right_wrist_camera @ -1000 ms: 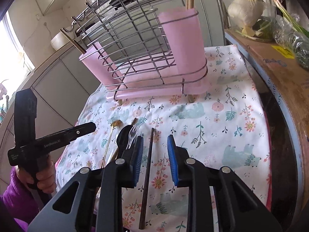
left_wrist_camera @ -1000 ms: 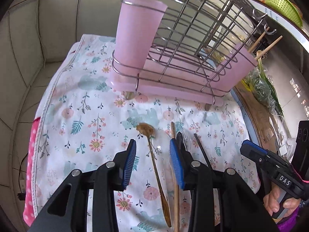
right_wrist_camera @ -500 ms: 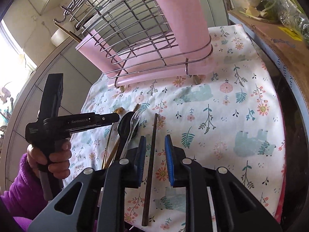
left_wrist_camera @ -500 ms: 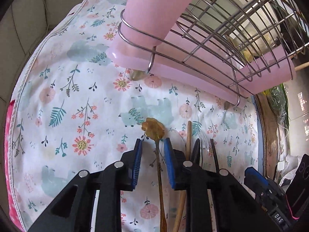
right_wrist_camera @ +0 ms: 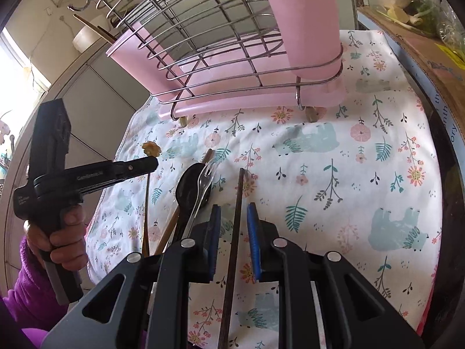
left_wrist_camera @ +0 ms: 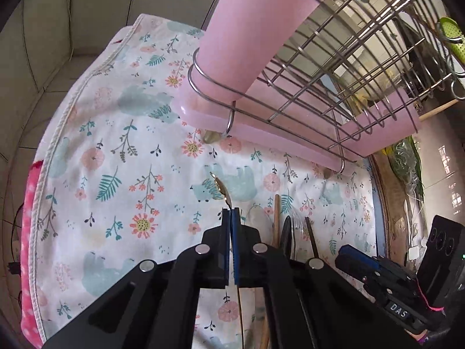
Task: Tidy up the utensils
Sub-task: 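Grasp the gold spoon with the left tool while the right tool grasps a dark chopstick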
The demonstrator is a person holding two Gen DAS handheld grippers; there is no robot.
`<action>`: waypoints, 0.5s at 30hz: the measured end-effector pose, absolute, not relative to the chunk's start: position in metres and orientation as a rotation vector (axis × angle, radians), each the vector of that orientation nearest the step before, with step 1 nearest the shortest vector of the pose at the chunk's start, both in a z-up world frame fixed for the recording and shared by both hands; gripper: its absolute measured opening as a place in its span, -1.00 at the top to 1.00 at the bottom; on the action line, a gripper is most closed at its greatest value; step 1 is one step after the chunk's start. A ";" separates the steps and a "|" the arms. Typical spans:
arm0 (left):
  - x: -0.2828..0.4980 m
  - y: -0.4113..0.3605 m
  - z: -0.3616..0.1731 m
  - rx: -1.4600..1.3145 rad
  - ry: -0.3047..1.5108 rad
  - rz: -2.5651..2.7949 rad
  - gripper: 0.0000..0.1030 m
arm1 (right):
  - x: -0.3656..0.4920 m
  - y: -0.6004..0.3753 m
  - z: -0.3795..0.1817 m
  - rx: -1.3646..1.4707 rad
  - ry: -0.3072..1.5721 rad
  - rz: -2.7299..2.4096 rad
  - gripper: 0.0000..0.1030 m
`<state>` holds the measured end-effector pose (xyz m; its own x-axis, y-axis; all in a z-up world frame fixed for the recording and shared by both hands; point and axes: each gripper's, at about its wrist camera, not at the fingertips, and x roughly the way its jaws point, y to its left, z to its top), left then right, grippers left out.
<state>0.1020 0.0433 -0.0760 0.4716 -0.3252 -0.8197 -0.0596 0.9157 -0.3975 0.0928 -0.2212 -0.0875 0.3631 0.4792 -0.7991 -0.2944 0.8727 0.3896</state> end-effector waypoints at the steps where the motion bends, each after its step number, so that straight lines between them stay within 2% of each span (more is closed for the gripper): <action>1: 0.099 0.045 -0.072 -0.400 1.061 -0.170 0.99 | 0.096 -0.218 -0.088 0.177 1.100 0.496 0.64; 15: 0.071 0.048 -0.038 -0.372 0.954 -0.202 0.99 | 0.121 -0.180 -0.113 -0.028 1.166 0.398 0.64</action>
<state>0.0709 0.0479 -0.0381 0.5661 -0.3292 -0.7558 0.0054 0.9183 -0.3959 0.1214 -0.1799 -0.1134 0.3326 0.2905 -0.8972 -0.3192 0.9299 0.1827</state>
